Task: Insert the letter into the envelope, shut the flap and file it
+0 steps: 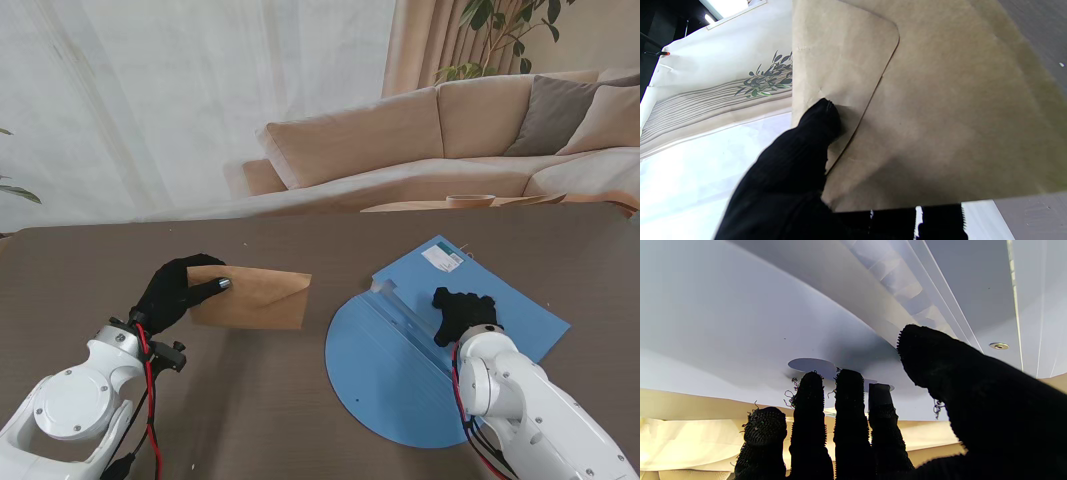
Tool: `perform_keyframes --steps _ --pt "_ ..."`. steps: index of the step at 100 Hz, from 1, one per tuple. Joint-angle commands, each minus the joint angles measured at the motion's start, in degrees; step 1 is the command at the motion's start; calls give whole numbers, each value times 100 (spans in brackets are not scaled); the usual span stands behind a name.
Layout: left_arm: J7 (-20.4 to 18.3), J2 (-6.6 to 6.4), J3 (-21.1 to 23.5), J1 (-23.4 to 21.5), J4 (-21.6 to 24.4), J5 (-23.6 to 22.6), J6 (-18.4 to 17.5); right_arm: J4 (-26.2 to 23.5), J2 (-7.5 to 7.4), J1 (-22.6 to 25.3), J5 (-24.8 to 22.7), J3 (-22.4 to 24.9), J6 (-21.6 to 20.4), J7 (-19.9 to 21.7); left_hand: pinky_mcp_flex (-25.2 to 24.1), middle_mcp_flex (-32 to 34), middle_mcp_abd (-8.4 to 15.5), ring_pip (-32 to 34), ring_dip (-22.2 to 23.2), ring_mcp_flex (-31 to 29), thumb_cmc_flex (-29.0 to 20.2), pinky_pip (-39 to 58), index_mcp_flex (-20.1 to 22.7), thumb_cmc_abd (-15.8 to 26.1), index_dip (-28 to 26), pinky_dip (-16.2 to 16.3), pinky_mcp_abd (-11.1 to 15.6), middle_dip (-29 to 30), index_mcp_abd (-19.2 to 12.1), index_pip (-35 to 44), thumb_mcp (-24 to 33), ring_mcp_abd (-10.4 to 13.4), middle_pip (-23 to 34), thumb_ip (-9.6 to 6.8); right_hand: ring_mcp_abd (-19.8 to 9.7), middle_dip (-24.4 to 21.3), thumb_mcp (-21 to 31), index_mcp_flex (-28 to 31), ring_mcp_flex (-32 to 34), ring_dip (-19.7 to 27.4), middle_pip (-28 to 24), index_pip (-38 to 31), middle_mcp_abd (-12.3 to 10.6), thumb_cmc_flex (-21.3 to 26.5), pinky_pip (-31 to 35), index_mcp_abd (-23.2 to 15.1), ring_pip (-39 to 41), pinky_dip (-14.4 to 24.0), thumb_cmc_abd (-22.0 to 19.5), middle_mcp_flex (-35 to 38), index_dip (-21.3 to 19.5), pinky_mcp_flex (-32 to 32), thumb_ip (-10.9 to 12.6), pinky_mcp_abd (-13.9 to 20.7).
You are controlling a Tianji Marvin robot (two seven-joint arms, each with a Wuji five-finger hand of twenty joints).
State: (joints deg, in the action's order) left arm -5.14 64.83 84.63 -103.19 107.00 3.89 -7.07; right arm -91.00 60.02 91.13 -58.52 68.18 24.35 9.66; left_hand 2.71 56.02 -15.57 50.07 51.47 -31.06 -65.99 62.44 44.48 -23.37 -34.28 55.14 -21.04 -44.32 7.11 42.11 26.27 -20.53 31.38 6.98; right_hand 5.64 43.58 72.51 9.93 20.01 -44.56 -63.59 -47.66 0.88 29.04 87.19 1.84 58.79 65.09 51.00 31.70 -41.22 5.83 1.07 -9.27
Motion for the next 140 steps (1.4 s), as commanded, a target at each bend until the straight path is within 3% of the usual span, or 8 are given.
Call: perform_keyframes --steps 1,40,63,80,90,105,110,140 --pt "-75 37 9 -22 34 3 -24 -42 21 33 18 -22 12 83 -58 -50 14 104 143 89 -378 116 211 423 -237 67 106 -122 -197 517 107 20 252 -88 179 539 684 -159 0 -160 -933 -144 -907 476 61 140 161 -68 84 216 -123 -61 -211 -102" --pt "-103 32 26 -2 16 21 -53 -177 55 49 107 84 26 -41 -58 -49 14 105 145 94 -374 115 213 422 -235 68 106 -126 -193 519 113 18 254 -87 128 756 926 33 407 -390 -1183 -326 -1166 771 133 134 480 -107 180 597 -221 251 -273 -220" --pt "-112 30 31 5 8 30 -73 -239 74 56 124 126 48 -127 -57 -55 11 107 147 90 -370 115 207 425 -236 68 106 -127 -198 518 109 20 252 -85 137 618 1082 103 545 -424 -1013 -359 -1106 802 222 109 473 -109 174 699 -193 439 -273 -279" --pt "-113 31 37 3 9 42 -80 -280 66 91 65 158 22 -86 -57 -51 10 106 147 92 -370 115 210 421 -233 69 106 -128 -195 515 107 19 256 -84 192 -166 1244 276 677 -113 -58 18 -632 1090 243 -33 -2 -120 192 793 208 507 -266 -289" --pt "-115 31 38 5 8 48 -82 -285 71 100 21 147 76 -115 -61 -53 14 107 148 93 -370 112 204 424 -231 68 108 -129 -208 512 107 19 257 -85 285 -511 1389 438 879 95 233 29 -579 1523 284 -37 -148 -135 -77 1066 354 679 -232 -292" --pt "-115 31 37 9 4 52 -88 -275 78 106 6 136 122 -170 -62 -54 17 110 149 93 -364 110 213 419 -218 67 109 -130 -212 506 100 22 260 -84 323 -1111 1044 492 971 256 741 -1 -506 1645 468 -68 -230 -834 -1050 1287 700 631 804 -124" --pt "-113 32 37 8 6 53 -87 -273 78 105 14 134 128 -171 -62 -52 21 109 149 93 -363 110 217 420 -213 67 109 -133 -217 505 101 21 262 -84 314 -1253 1030 499 993 289 888 17 -478 1685 487 -75 -265 -886 -1086 1326 741 624 925 -84" --pt "-111 31 41 7 4 49 -95 -282 82 97 144 119 149 -141 -62 -56 24 112 153 96 -357 110 225 418 -181 67 111 -144 -228 495 102 20 269 -84 242 -2296 1288 653 1138 736 2304 268 -84 1808 563 33 -864 -1071 -839 1700 1213 631 751 -1"
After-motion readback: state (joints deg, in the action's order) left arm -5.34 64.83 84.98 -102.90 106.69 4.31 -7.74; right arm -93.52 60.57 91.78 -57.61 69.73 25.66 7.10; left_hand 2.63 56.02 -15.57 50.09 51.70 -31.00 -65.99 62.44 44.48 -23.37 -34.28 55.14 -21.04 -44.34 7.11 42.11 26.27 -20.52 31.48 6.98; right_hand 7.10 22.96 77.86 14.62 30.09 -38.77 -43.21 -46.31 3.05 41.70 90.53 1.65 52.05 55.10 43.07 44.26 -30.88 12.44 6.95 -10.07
